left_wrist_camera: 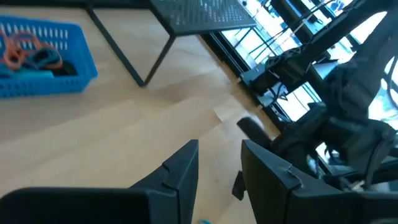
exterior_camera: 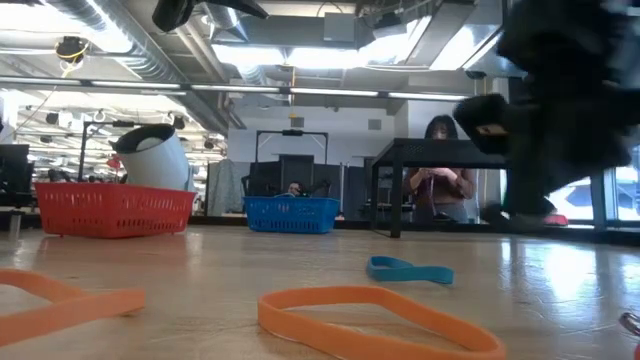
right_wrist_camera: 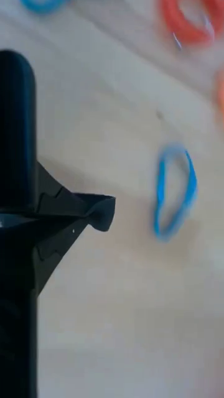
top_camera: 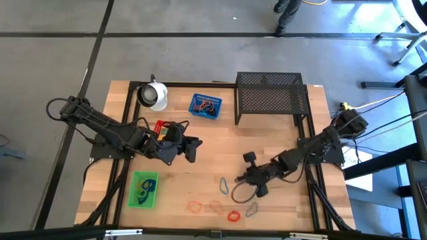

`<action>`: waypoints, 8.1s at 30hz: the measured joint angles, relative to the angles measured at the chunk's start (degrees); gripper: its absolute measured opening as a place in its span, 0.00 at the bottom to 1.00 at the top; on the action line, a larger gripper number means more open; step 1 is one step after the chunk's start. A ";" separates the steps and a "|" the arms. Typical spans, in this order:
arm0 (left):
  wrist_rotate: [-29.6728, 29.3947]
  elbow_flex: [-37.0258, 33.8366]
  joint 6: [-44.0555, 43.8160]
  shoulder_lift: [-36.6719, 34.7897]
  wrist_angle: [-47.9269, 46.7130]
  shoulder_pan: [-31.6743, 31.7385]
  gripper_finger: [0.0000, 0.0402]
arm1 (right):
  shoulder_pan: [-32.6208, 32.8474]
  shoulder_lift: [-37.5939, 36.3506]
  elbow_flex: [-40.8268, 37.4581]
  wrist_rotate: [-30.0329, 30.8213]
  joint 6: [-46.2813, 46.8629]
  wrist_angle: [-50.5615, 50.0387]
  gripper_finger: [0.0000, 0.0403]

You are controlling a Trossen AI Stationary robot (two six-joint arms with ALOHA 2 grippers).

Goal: Pick & Place Office Desk Supplies
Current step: Put the black rubber band into the blue bin, then put the orange rubber band into the blue bin

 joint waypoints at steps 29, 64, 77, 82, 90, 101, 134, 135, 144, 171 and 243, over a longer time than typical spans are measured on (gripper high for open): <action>16.78 -0.04 16.03 9.95 22.89 11.65 0.53 | -19.44 -15.47 5.10 12.53 -1.53 0.72 0.02; 20.75 0.02 34.95 11.95 23.00 19.17 0.53 | -22.82 -15.47 8.85 11.16 -8.31 2.61 0.03; 23.64 0.00 53.89 12.20 24.32 17.92 0.53 | -22.87 -15.45 8.85 7.46 6.33 8.76 0.03; 23.18 0.00 52.29 12.20 27.85 18.03 0.53 | -22.87 -15.45 8.85 7.46 6.25 13.24 0.03; 23.00 0.00 51.25 12.20 33.12 18.08 0.53 | -22.82 -15.45 8.83 7.43 7.97 16.22 0.03; 20.86 0.00 50.67 12.20 32.97 18.08 0.47 | -22.82 -15.45 8.83 7.29 8.13 18.89 0.03; 20.89 -0.04 37.24 12.13 25.18 21.18 0.01 | -25.82 -21.81 8.76 -0.43 12.22 4.99 0.53; 20.95 -0.04 37.12 12.13 24.17 21.76 0.01 | -25.89 -22.93 8.76 -0.29 12.24 3.21 0.56; 19.95 0.02 37.12 12.98 12.55 30.98 0.01 | -25.86 -30.82 8.76 -2.26 19.46 -9.10 0.64; 20.27 0.00 32.81 27.99 10.53 44.73 0.07 | -22.37 -30.70 8.79 -14.57 36.17 -27.97 0.64; 33.44 0.02 41.41 34.75 9.42 -15.04 0.46 | -22.37 -30.68 8.79 -14.30 20.89 -30.31 0.64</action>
